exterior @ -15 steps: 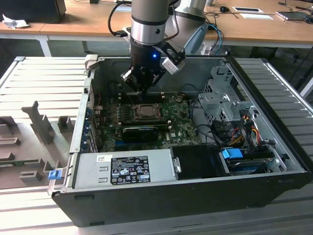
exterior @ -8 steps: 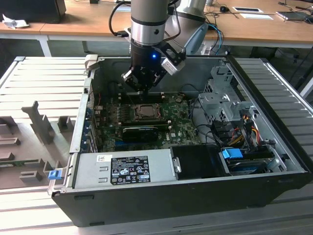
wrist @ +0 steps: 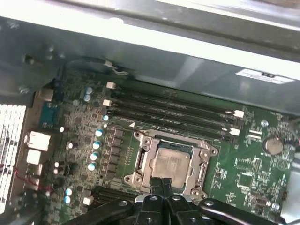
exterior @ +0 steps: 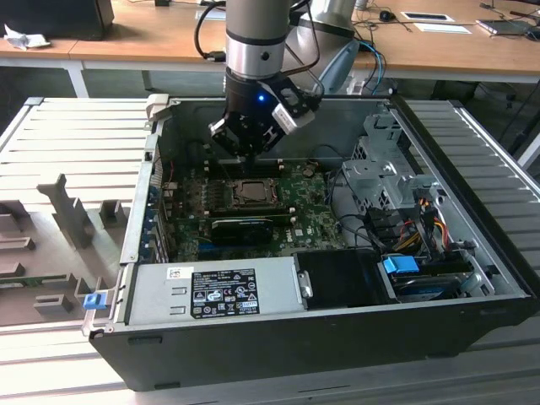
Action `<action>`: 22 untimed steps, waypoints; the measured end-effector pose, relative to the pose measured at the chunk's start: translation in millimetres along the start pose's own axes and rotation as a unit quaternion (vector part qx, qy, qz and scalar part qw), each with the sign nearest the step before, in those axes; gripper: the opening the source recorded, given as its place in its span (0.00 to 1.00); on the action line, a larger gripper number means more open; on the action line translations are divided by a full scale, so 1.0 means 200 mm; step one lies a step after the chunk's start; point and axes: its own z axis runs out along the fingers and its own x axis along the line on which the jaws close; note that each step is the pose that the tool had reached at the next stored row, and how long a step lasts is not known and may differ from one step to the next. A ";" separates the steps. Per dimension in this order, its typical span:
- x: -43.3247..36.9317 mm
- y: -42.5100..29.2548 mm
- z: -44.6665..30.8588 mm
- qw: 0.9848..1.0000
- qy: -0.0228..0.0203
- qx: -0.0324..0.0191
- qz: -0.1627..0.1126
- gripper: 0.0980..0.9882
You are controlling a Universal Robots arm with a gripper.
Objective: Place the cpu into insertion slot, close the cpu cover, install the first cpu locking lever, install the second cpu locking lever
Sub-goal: 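Install the first cpu locking lever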
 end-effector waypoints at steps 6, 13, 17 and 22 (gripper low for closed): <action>-0.007 -0.001 0.004 1.000 -0.006 -0.001 0.020 0.01; -0.009 -0.002 0.025 0.996 -0.007 -0.001 0.086 0.01; -0.006 -0.001 0.029 0.996 -0.007 -0.001 0.090 0.01; 0.041 0.008 0.033 0.996 -0.007 -0.001 0.091 0.01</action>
